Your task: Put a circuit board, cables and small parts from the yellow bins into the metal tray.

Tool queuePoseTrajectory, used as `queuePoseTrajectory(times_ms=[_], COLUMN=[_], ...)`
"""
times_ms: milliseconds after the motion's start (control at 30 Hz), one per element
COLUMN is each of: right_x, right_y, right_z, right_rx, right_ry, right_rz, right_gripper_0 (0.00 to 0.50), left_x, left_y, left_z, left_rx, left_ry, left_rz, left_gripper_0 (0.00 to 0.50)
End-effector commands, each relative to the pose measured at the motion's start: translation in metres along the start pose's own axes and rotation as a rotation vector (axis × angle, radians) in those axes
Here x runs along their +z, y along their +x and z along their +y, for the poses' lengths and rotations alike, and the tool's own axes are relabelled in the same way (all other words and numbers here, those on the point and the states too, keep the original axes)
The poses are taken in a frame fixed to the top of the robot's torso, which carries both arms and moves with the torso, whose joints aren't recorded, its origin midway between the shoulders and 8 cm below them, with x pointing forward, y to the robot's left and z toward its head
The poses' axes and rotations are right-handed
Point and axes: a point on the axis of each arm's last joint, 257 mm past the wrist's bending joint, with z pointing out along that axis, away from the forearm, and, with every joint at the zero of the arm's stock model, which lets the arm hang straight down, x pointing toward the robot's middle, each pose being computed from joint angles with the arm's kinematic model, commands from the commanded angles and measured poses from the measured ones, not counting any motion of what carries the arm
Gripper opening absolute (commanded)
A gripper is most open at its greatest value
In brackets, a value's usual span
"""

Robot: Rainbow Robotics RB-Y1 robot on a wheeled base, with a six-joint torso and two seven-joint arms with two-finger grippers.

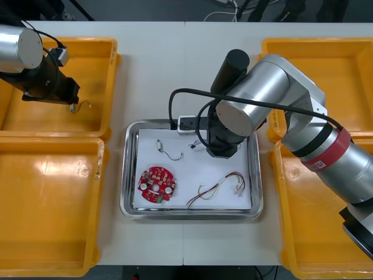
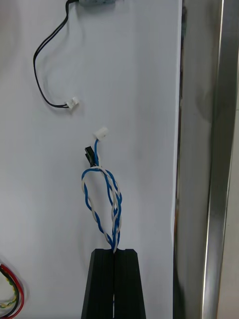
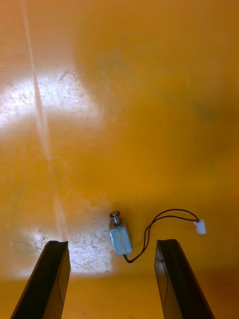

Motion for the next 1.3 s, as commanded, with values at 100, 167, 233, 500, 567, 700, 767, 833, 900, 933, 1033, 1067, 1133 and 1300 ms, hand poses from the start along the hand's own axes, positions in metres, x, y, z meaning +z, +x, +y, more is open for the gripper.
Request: queuePoseTrajectory(times_ms=[100, 167, 233, 500, 567, 700, 767, 833, 900, 933, 1033, 1067, 1133, 1300], right_x=[0.007, 0.009, 0.012, 0.019, 0.02, 0.02, 0.02, 0.02, 0.02, 0.02, 0.02, 0.02, 0.018, 0.007], right_y=[0.018, 0.018, 0.019, 0.023, 0.023, 0.022, 0.021, 0.02, 0.021, 0.021, 0.022, 0.021, 0.02, 0.022], right_z=[0.001, 0.001, 0.004, 0.012, 0.014, 0.013, 0.012, 0.01, 0.008, 0.008, 0.007, 0.007, 0.006, 0.005], right_rx=[-0.022, -0.02, -0.019, -0.018, -0.023, -0.031, -0.031, -0.031, -0.031, -0.032, -0.032, -0.026, -0.027, -0.024], right_ry=[0.014, 0.016, 0.018, 0.003, -0.001, 0.005, 0.012, 0.018, 0.024, 0.025, 0.028, 0.028, 0.031, 0.032], right_rz=[0.014, 0.011, 0.005, -0.002, -0.004, -0.007, -0.011, -0.013, -0.01, -0.011, -0.009, -0.011, -0.013, -0.008], right_gripper_0=[0.0, 0.0, 0.0, 0.0, 0.0, 0.015, 0.148, 0.243, 0.38, 0.42, 0.5, 0.5, 0.5, 0.5], left_x=[0.007, 0.011, 0.015, 0.017, 0.019, 0.022, 0.022, 0.023, 0.023, 0.023, 0.023, 0.023, 0.023, 0.023], left_y=[0.011, 0.012, 0.013, 0.015, 0.015, 0.017, 0.017, 0.018, 0.018, 0.018, 0.018, 0.019, 0.018, 0.018], left_z=[0.02, 0.019, 0.017, 0.013, 0.013, 0.014, 0.014, 0.013, 0.014, 0.014, 0.013, 0.013, 0.014, 0.014], left_rx=[0.092, 0.095, 0.102, 0.097, 0.095, 0.094, 0.096, 0.093, 0.094, 0.094, 0.094, 0.093, 0.093, 0.091], left_ry=[-0.03, -0.031, -0.035, -0.028, -0.027, -0.026, -0.026, -0.023, -0.026, -0.026, -0.023, -0.024, -0.025, -0.025], left_rz=[-0.005, -0.01, -0.014, -0.013, -0.018, -0.023, -0.023, -0.021, -0.02, -0.022, -0.022, -0.019, -0.021, -0.021], left_gripper_0=[0.5, 0.5, 0.5, 0.5, 0.5, 0.5, 0.5, 0.5, 0.5, 0.5, 0.001, 0.0, 0.0, 0.0])
